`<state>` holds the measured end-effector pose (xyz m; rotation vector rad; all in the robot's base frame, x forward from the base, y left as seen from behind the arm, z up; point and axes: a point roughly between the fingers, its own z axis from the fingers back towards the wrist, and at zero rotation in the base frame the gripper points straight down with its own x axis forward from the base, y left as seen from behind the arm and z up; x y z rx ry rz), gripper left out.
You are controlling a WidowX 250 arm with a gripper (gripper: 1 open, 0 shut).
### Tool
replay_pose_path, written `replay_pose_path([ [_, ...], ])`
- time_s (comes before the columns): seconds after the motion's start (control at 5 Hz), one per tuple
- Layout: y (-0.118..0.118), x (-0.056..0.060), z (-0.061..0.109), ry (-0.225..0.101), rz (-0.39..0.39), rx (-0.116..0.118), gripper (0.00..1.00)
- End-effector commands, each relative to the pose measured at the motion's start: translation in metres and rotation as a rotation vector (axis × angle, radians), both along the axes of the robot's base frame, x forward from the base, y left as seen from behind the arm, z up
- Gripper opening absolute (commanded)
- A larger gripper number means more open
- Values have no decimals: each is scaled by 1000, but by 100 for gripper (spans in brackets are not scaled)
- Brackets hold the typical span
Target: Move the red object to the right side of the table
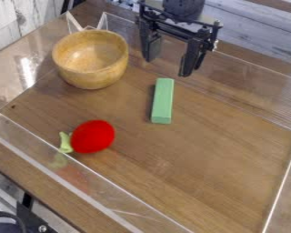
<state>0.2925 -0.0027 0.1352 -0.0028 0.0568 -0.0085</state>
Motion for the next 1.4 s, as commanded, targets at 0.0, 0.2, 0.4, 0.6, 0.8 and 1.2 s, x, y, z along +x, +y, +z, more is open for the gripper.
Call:
replay_pose_path([
  [0.0,-1,-16,-12,14,-175,-4,100],
  [0.2,10,-41,-26,23,-316,0,100],
  [0.4,25,-63,-36,39,-412,10,100],
  [0.6,45,-73,-45,48,-436,16,100],
  [0.8,61,-80,-57,44,-454,22,100],
  [1.2,57,-91,-75,42,-360,24,100],
])
